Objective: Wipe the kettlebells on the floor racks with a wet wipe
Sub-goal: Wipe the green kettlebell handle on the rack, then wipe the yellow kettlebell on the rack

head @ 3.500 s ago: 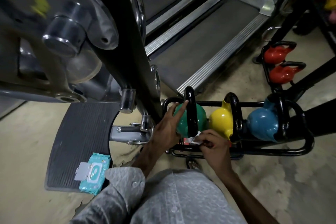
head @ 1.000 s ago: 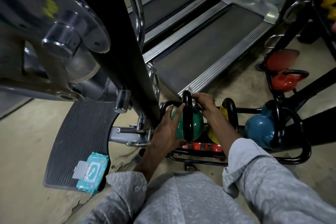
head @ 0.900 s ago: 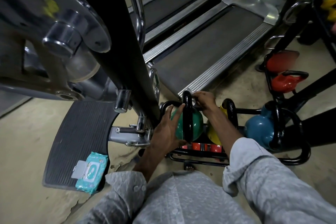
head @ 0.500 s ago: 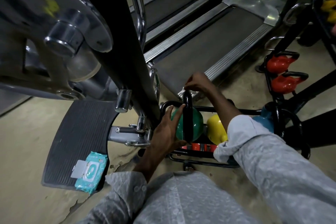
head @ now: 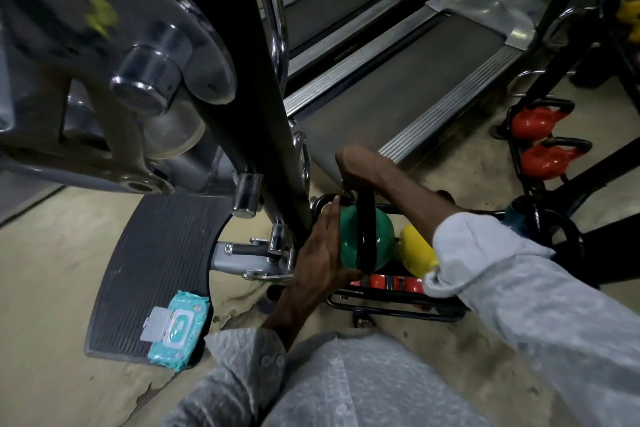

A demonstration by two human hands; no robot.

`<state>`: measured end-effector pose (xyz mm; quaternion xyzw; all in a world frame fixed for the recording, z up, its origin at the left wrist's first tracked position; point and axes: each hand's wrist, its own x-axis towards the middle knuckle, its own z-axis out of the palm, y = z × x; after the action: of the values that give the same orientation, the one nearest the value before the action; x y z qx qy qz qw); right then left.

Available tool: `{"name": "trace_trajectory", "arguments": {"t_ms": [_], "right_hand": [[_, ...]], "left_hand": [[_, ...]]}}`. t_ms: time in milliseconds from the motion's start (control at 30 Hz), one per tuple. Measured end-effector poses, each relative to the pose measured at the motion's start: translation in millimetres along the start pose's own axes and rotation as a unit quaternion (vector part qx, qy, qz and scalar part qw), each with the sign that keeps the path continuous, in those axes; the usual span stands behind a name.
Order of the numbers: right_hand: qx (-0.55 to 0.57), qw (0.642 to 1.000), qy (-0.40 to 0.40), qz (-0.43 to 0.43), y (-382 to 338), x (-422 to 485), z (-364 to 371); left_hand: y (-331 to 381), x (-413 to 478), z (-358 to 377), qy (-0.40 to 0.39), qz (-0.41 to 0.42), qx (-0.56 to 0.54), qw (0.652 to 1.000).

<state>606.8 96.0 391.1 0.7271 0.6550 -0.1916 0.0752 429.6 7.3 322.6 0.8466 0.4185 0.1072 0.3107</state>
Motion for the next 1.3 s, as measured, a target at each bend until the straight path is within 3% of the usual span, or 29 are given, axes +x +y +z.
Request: {"name": "trace_trajectory", "arguments": {"t_ms": [133, 300, 500, 633, 767, 900, 1133, 1300], "right_hand": [[0.036, 0.989, 0.138, -0.047, 0, -45, 36], [0.158, 0.959, 0.230, -0.048, -3, -111, 99], [0.437, 0.813, 0.377, 0.073, -3, -129, 124], [0.507, 0.760, 0.393, 0.101, -4, -130, 125], [0.460, 0.769, 0.429, 0.111, 35, -141, 112], [0.356, 0.792, 0.474, 0.145, 104, -157, 98], [0.301, 0.859, 0.405, 0.084, 157, -140, 108], [0.329, 0.864, 0.379, 0.040, 149, -142, 112]], "left_hand": [[-3, 3, 1, 0.009, -0.010, -0.018, 1.000], [-6, 5, 4, 0.005, 0.011, -0.029, 1.000], [-1, 9, 0, -0.025, 0.037, -0.011, 0.999], [4, 12, -3, -0.038, 0.043, -0.003, 0.998], [12, 13, -3, -0.037, 0.034, 0.041, 0.998], [37, 10, 5, 0.013, 0.053, 0.124, 0.991], [93, 9, 58, -0.028, 0.149, 0.112, 0.982], [98, 14, 87, -0.042, 0.136, 0.117, 0.983]]}}
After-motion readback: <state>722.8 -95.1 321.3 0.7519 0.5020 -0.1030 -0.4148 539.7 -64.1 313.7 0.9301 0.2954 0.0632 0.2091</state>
